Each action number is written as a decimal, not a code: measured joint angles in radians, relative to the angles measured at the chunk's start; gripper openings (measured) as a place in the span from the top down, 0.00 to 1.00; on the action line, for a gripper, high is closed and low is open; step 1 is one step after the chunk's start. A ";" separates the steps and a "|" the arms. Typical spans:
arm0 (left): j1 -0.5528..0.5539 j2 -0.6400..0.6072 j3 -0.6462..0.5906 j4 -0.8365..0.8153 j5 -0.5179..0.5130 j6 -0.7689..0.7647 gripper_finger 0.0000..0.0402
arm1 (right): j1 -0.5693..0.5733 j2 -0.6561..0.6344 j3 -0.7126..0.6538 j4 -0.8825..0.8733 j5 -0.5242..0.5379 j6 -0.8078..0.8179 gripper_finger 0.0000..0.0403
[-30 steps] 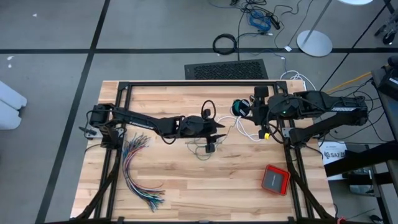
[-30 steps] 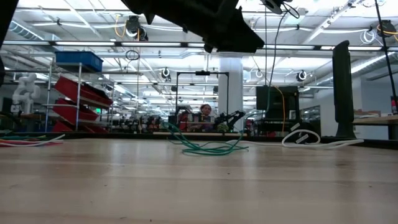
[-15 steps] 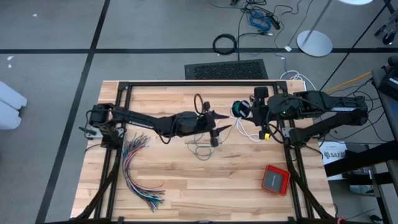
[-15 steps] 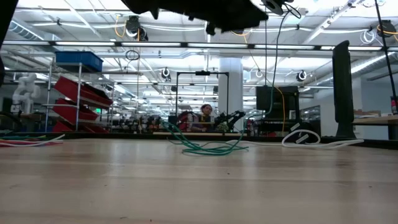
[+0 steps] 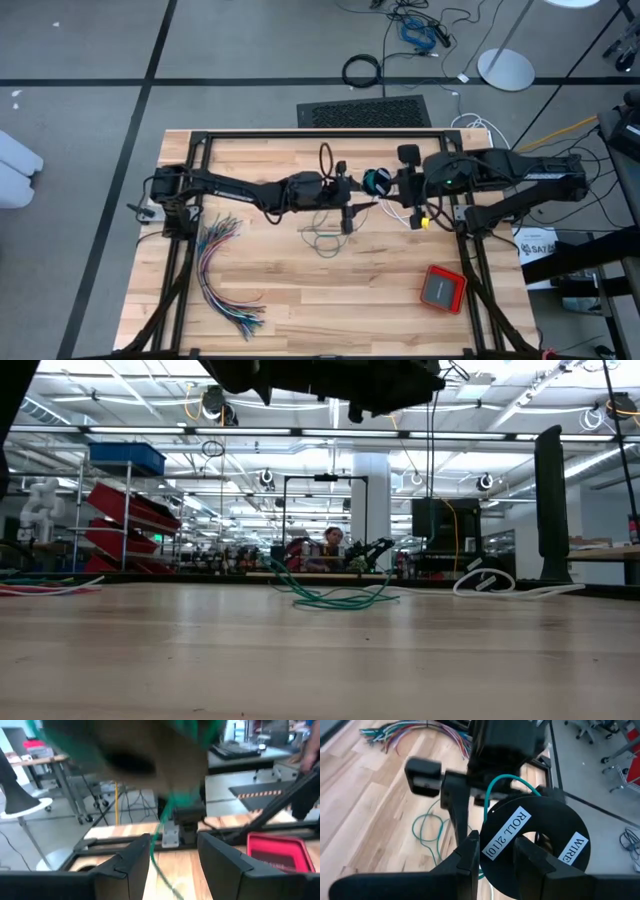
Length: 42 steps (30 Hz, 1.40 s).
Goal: Coil cords
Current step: Uncoil the green wire from the spool
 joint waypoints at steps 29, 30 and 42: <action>0.097 -0.013 0.009 -0.209 -0.173 0.027 0.99 | 0.024 0.051 0.000 0.021 -0.163 0.015 0.81; 0.109 -0.014 0.009 -0.228 -0.187 0.026 0.99 | 0.030 0.051 0.000 0.009 -0.177 0.020 0.81; 0.113 -0.187 0.008 -0.279 -0.069 0.034 1.00 | 0.002 0.051 0.000 -0.265 0.014 0.152 0.81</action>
